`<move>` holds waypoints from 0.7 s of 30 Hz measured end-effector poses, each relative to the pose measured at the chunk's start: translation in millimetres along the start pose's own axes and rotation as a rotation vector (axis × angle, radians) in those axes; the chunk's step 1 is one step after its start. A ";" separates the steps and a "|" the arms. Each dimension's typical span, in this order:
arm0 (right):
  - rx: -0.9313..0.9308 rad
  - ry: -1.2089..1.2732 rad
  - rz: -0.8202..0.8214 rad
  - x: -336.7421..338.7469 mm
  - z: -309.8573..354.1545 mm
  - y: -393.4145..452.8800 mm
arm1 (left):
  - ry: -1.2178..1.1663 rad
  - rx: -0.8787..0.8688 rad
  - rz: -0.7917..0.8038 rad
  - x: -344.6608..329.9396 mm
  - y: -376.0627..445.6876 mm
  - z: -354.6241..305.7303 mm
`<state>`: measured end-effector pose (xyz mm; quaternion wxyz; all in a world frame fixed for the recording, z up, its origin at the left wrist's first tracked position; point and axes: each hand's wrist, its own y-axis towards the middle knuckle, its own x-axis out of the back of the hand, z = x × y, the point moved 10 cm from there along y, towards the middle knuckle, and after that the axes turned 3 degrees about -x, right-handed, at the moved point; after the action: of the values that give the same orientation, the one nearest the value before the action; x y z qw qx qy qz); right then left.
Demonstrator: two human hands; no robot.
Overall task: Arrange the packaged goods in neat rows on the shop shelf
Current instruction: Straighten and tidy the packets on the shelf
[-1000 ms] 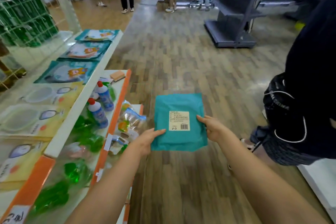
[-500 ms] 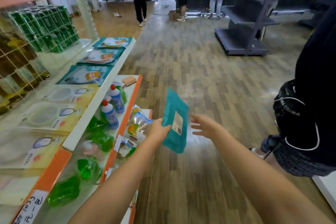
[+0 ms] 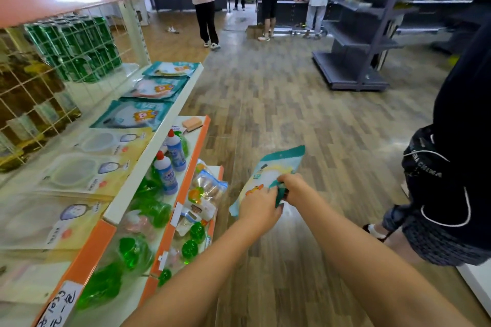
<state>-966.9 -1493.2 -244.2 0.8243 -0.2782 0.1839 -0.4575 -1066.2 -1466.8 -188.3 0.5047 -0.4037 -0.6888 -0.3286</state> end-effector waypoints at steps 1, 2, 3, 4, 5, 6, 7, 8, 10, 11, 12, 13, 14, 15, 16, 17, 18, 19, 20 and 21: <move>0.004 0.003 -0.015 4.3 0.4 2.1 | -0.031 -0.029 0.011 -1.5 -0.8 0.9; 0.009 0.007 -0.028 8.5 1.7 3.1 | -0.054 -0.040 0.023 -3.6 -1.3 5.4; 0.017 0.017 -0.045 13.3 2.8 5.0 | -0.058 -0.042 0.035 -5.7 -1.5 12.2; 0.023 0.031 -0.063 18.6 4.4 6.8 | -0.042 -0.039 0.050 -9.2 -0.6 21.1; 0.032 0.050 -0.079 24.5 5.9 8.9 | -0.017 -0.031 0.069 -13.0 1.0 31.4; 0.035 0.074 -0.092 30.6 6.6 10.5 | 0.007 -0.011 0.097 -17.7 3.3 43.1; 0.030 0.095 -0.102 36.5 6.4 13.1 | 0.022 0.010 0.117 -20.8 6.2 54.7; 0.022 0.112 -0.110 42.8 6.3 15.0 | 0.035 0.028 0.133 -22.7 10.0 66.0; 0.012 0.143 -0.125 55.0 7.0 20.7 | 0.073 0.050 0.159 -24.1 19.9 85.2; 0.010 0.159 -0.129 60.4 7.9 24.8 | 0.090 0.066 0.167 -23.4 25.7 94.2; 0.003 0.171 -0.129 65.1 8.6 29.3 | 0.099 0.086 0.169 -22.5 31.5 103.1; -0.007 0.176 -0.127 68.2 10.7 35.7 | 0.103 0.106 0.170 -21.7 39.5 111.6; -0.016 0.177 -0.128 71.7 11.0 39.9 | 0.107 0.123 0.183 -22.8 44.2 117.7; -0.022 0.172 -0.124 73.8 13.9 44.8 | 0.113 0.141 0.196 -23.6 50.7 122.5; -0.027 0.165 -0.116 75.4 18.2 50.5 | 0.116 0.160 0.204 -23.7 58.1 125.9; -0.034 0.158 -0.104 76.9 23.4 56.9 | 0.120 0.180 0.210 -23.4 66.2 127.8; -0.037 0.150 -0.092 79.0 29.6 63.0 | 0.124 0.200 0.213 -22.7 74.7 128.5; -0.038 0.141 -0.080 81.0 37.2 69.3 | 0.131 0.216 0.214 -21.6 84.2 128.4; -0.039 0.134 -0.073 84.1 45.3 75.1 | 0.136 0.232 0.215 -20.5 93.6 128.0; -0.039 0.128 -0.064 87.5 54.5 81.2 | 0.144 0.243 0.217 -19.9 104.3 126.9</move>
<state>-838.6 -1517.7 -256.9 0.7903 -0.2700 0.2361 -0.4967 -1025.0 -1314.4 -237.5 0.6304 -0.3871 -0.6378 -0.2145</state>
